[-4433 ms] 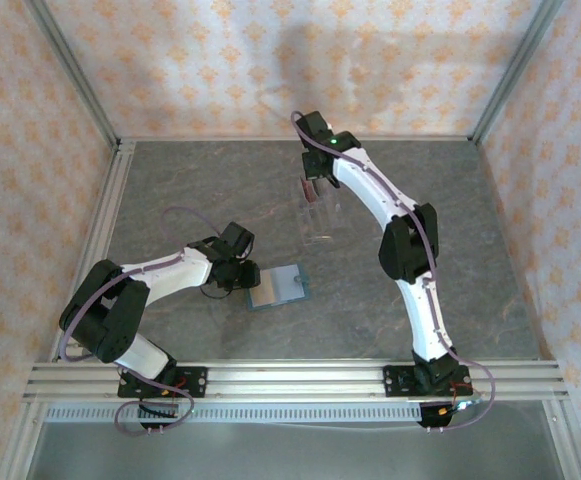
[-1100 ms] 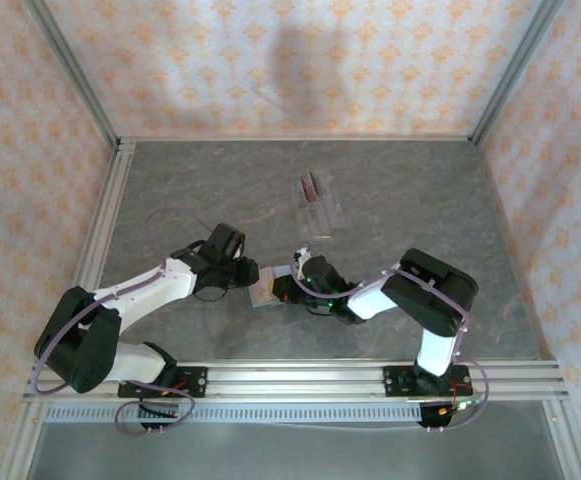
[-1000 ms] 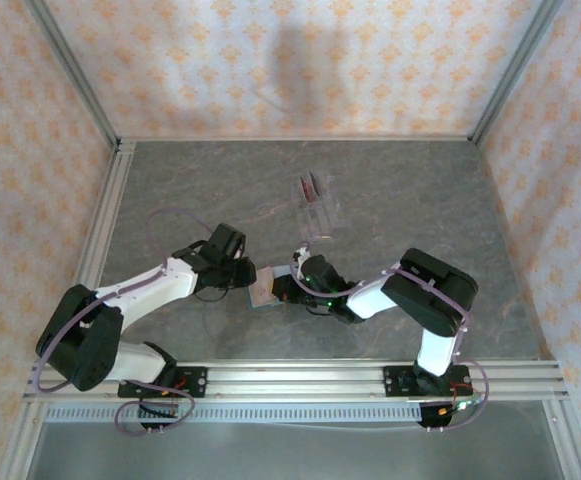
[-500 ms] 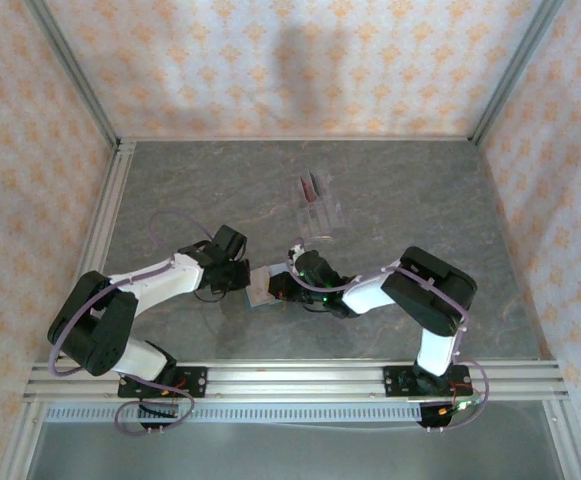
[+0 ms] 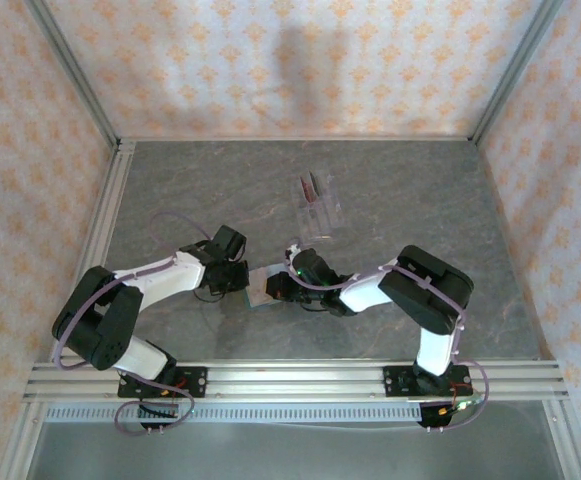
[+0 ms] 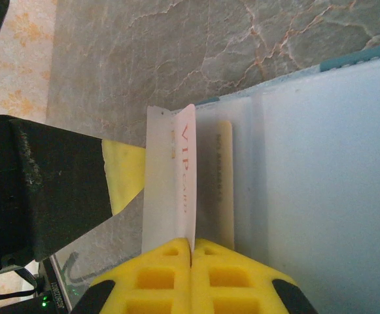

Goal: Put the credit cards into the card holder

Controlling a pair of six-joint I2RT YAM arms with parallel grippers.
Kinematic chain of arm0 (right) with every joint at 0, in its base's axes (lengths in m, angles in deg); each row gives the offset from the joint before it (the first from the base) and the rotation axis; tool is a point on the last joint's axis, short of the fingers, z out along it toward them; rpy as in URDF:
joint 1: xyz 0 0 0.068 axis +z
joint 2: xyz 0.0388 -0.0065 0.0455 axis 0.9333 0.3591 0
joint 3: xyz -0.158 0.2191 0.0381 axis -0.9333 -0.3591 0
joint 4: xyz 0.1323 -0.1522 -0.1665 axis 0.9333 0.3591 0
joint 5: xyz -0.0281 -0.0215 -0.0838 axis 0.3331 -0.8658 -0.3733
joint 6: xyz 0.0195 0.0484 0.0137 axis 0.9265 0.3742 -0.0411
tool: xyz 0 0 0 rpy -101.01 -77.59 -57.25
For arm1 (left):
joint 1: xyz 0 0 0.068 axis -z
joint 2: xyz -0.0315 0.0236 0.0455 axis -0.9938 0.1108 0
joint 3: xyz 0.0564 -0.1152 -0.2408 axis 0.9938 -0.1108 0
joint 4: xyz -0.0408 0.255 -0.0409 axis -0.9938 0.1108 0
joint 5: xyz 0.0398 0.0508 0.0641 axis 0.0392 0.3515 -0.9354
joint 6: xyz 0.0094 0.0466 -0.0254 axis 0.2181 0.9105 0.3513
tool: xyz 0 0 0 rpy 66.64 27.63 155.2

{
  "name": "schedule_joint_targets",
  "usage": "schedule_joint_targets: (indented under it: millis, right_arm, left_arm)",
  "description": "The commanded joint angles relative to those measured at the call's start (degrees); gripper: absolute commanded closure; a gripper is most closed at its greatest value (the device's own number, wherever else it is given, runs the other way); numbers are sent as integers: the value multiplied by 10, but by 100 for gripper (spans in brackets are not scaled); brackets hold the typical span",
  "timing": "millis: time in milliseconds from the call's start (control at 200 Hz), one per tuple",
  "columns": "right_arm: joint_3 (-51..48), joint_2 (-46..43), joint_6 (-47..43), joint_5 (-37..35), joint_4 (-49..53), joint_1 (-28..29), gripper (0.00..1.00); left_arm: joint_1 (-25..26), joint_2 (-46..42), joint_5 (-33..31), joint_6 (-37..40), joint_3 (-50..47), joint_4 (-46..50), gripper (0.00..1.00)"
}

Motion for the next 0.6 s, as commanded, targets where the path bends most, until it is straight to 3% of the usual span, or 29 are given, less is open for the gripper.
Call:
schedule_joint_targets:
  millis: [0,430,595]
  right_arm:
    - [4,23,-12,6,45,4,100]
    - [7,46,2,16,26,6,100]
    - [2,41,2,3,32,6,100]
  left_arm:
    - [-1,18,3,-2,-1,-2,100]
    - [0,23,6,-2,3,0,100]
    - [-8,-45,-19,-3,-8,15,100]
